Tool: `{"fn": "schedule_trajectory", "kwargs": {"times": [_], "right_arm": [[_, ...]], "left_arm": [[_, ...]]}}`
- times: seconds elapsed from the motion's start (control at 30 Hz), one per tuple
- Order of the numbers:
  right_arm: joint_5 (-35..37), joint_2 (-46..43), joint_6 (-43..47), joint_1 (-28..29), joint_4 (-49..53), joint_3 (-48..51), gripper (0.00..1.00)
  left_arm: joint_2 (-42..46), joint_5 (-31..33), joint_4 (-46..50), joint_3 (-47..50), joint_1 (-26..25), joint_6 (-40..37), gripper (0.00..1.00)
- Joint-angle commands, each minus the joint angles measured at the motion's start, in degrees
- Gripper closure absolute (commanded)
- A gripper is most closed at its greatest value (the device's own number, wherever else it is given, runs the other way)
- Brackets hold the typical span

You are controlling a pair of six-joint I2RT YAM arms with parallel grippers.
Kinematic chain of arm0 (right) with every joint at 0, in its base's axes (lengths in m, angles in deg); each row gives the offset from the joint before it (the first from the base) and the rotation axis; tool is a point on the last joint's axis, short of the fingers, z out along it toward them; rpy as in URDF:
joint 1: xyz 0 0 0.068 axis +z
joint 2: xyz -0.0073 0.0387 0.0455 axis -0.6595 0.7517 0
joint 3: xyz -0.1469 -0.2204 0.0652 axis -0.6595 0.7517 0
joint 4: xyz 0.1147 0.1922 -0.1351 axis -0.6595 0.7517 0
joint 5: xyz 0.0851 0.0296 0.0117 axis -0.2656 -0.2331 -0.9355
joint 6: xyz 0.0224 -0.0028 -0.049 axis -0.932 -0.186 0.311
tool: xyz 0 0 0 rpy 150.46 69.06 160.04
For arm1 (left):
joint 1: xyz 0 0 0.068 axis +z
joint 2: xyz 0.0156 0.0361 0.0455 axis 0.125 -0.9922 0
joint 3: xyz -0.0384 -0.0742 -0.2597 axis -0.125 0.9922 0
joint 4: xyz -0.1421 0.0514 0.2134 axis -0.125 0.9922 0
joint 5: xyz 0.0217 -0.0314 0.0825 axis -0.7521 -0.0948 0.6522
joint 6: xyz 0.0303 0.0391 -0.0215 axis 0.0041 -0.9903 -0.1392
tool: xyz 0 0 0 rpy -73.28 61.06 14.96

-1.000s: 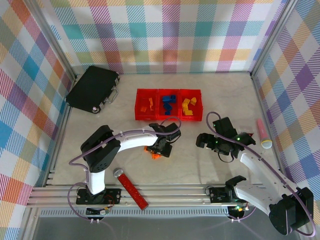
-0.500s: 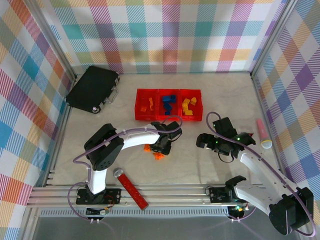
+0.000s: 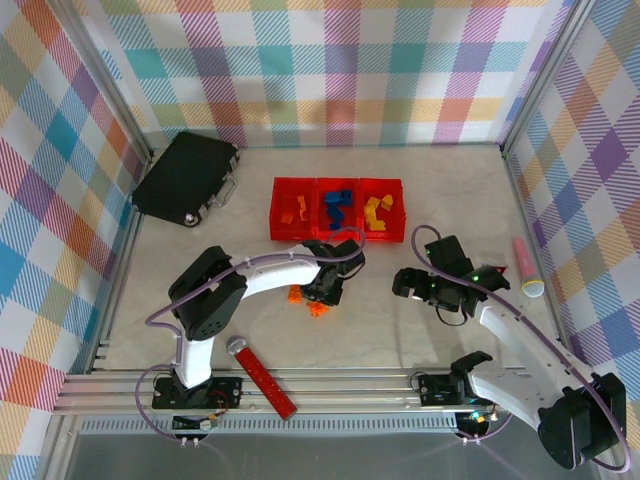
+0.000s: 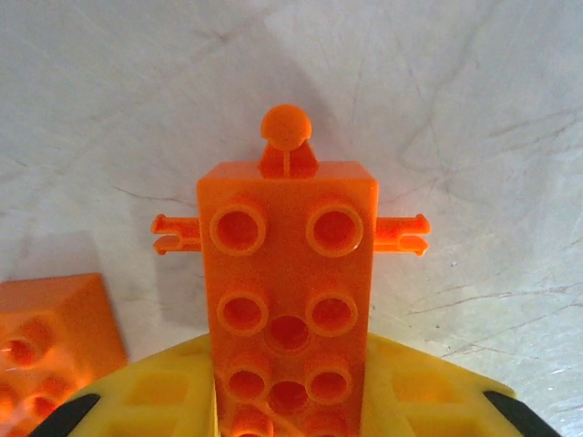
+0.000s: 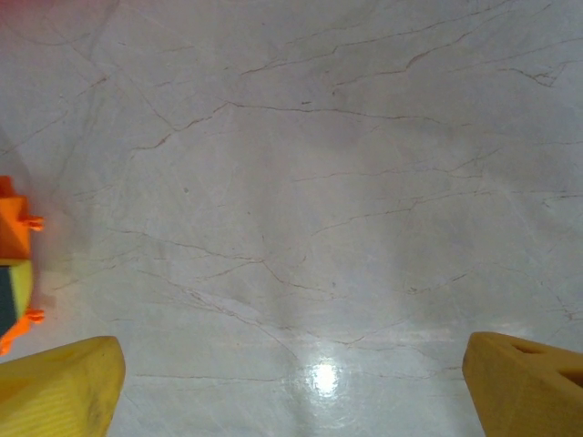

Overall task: Sort the legos into containers by color
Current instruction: Pick up the lego from the middle-left of the table, then pick up the lego from the center of the table.

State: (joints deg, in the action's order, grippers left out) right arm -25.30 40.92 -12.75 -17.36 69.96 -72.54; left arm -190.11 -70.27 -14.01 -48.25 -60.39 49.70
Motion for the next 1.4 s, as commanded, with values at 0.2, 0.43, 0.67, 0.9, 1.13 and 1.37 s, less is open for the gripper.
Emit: {"fn": "schedule_trajectory", "kwargs": {"times": [0.2, 0.43, 0.67, 0.9, 1.13, 1.37], "right_arm": [[4.1, 1.7, 1.2, -0.4, -1.6, 0.0, 0.04], [7.4, 0.3, 3.1, -0.5, -2.0, -1.0, 0.04], [8.7, -2.0, 2.3, -0.5, -1.7, -1.2, 0.04], [9.7, -3.6, 2.7, -0.6, -0.4, -0.7, 0.04], [10.1, -3.4, 2.9, -0.7, 0.4, -1.0, 0.04], [10.0, -2.6, 3.1, -0.8, 0.7, -1.3, 0.04]], "left_arm": [[11.7, 6.0, 5.2, -7.1, 5.0, -1.0, 0.94], [14.2, 6.1, 4.8, -13.5, 15.4, -3.5, 0.94], [3.8, 5.0, 5.9, -26.5, 22.6, -6.4, 0.95], [-6.3, 3.5, 5.8, -36.2, 25.9, -8.1, 0.95], [-12.7, 1.1, 5.4, -39.0, 27.0, -8.0, 0.95], [-16.0, 0.3, 5.1, -38.8, 27.5, -8.4, 0.95]]}}
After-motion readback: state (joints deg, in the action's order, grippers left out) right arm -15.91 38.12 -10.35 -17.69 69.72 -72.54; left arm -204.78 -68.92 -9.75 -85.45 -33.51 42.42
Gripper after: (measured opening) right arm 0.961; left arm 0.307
